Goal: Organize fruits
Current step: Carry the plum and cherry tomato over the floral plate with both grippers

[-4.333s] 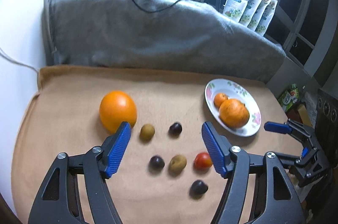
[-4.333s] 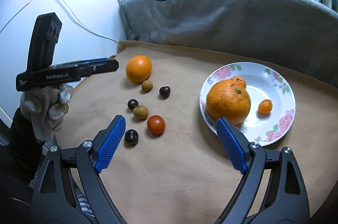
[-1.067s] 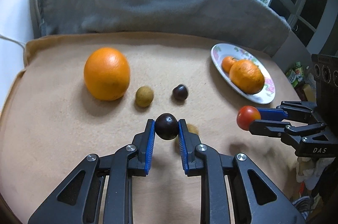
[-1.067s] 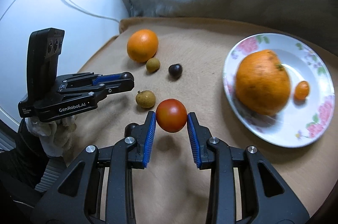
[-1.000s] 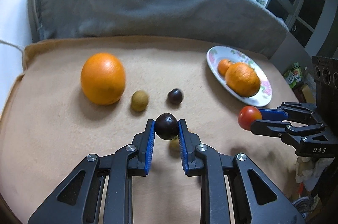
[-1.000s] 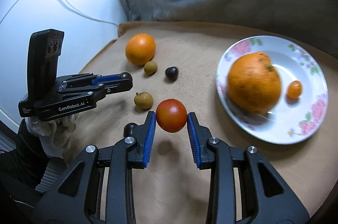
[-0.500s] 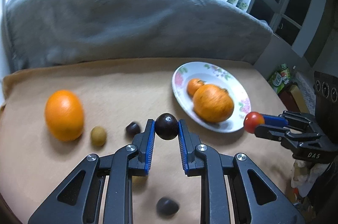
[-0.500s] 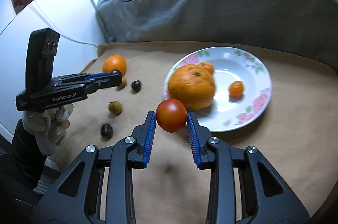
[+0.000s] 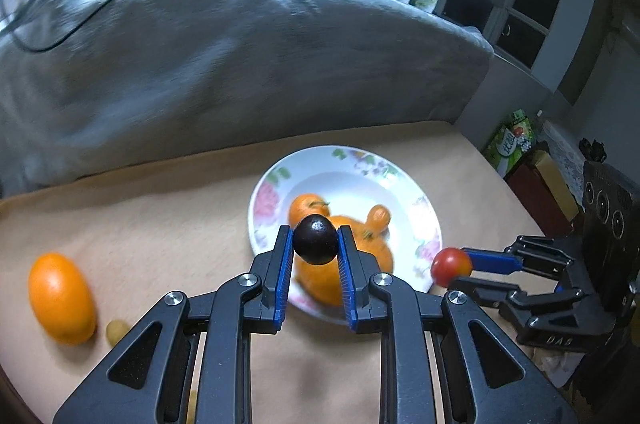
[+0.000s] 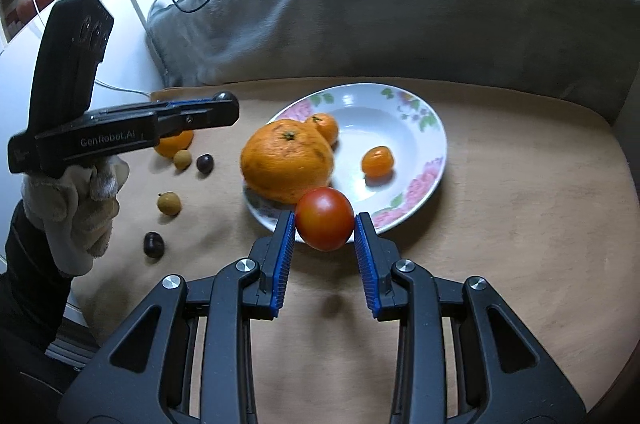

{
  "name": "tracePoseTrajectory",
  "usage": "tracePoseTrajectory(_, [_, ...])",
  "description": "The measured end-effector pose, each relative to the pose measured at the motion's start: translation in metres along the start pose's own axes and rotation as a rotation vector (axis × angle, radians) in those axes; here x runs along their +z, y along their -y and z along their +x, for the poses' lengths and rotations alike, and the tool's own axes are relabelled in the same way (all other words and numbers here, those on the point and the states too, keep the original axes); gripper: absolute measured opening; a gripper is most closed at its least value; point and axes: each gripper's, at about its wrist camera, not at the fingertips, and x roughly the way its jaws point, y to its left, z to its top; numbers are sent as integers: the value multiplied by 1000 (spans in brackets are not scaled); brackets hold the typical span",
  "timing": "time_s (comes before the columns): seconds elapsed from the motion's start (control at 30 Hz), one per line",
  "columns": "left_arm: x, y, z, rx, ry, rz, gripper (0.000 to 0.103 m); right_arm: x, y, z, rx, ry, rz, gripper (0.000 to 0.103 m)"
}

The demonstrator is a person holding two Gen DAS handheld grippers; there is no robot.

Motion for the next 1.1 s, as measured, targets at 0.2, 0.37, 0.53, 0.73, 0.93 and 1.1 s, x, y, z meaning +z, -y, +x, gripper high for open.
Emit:
tracePoseTrajectory(0.2, [12, 13, 11, -13, -15, 25, 20, 4, 3, 1, -19, -1, -14, 32])
tracePoseTrajectory(0.37, [17, 20, 21, -13, -33, 34, 20, 5, 0, 3, -31, -7, -40, 32])
tracePoseTrajectory(0.53, [20, 23, 30, -10, -49, 41, 20, 4, -3, 6, -34, -12, -54, 32])
tracePoseTrajectory(0.73, [23, 28, 36, -9, -56, 46, 21, 4, -4, 12, -34, -22, -62, 32])
tracePoseTrajectory(0.93, [25, 32, 38, -8, -58, 53, 21, 6, -5, 13, -34, -19, -71, 32])
tracePoseTrajectory(1.1, [26, 32, 39, -7, -56, 48, 31, 7, -5, 12, -43, -13, -73, 32])
